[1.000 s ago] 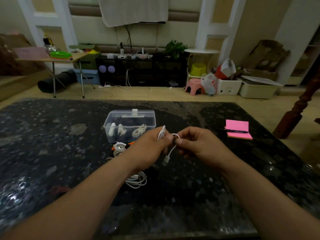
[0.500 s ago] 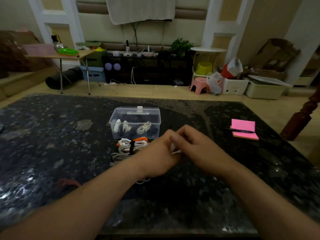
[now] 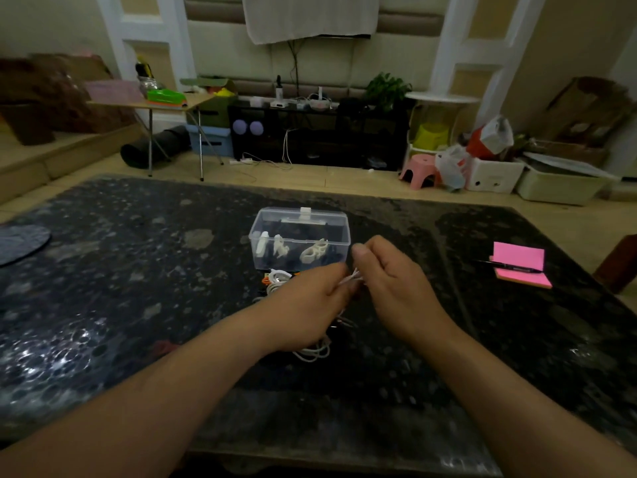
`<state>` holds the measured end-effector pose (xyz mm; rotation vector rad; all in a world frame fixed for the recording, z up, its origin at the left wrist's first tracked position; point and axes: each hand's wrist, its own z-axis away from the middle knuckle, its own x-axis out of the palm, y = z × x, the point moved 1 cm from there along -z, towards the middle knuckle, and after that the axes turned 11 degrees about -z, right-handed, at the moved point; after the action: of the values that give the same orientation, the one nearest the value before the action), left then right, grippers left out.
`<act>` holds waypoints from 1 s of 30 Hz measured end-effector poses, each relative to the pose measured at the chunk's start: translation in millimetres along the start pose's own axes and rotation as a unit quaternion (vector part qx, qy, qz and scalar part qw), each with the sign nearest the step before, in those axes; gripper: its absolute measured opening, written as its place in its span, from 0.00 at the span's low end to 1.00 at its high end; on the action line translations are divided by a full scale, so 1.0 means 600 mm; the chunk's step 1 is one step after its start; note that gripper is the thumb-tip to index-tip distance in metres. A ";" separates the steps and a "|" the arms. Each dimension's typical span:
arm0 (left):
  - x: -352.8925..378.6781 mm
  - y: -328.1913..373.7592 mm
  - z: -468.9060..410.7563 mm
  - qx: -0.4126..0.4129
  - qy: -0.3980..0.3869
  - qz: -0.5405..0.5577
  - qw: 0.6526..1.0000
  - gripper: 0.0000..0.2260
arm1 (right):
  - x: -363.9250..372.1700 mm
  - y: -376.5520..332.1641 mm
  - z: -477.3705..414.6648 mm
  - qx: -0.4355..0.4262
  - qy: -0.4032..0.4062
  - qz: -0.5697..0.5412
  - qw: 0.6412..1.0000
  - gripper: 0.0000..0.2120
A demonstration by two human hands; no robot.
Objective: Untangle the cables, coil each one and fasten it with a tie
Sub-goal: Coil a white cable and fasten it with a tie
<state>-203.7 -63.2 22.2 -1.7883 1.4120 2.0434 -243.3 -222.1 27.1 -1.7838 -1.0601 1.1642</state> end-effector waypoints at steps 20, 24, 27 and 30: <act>-0.189 -0.161 0.093 -0.174 0.207 -0.059 0.961 0.20 | 0.188 -0.044 0.004 -0.005 -0.149 0.090 0.985 0.06; -0.201 -0.191 0.122 -0.202 0.232 -0.013 0.951 0.20 | 0.267 -0.026 0.032 -0.050 -0.285 0.210 0.934 0.04; -0.205 -0.192 0.129 -0.201 0.250 -0.002 0.947 0.19 | 0.319 -0.021 0.034 -0.042 -0.309 0.228 0.922 0.09; -0.210 -0.192 0.131 -0.205 0.254 0.015 0.945 0.19 | 0.363 -0.017 0.027 -0.037 -0.323 0.259 0.909 0.15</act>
<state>-154.1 115.7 51.6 -2.6306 1.1582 2.1029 -207.6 -17.3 -39.6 -1.8347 -1.0072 2.1750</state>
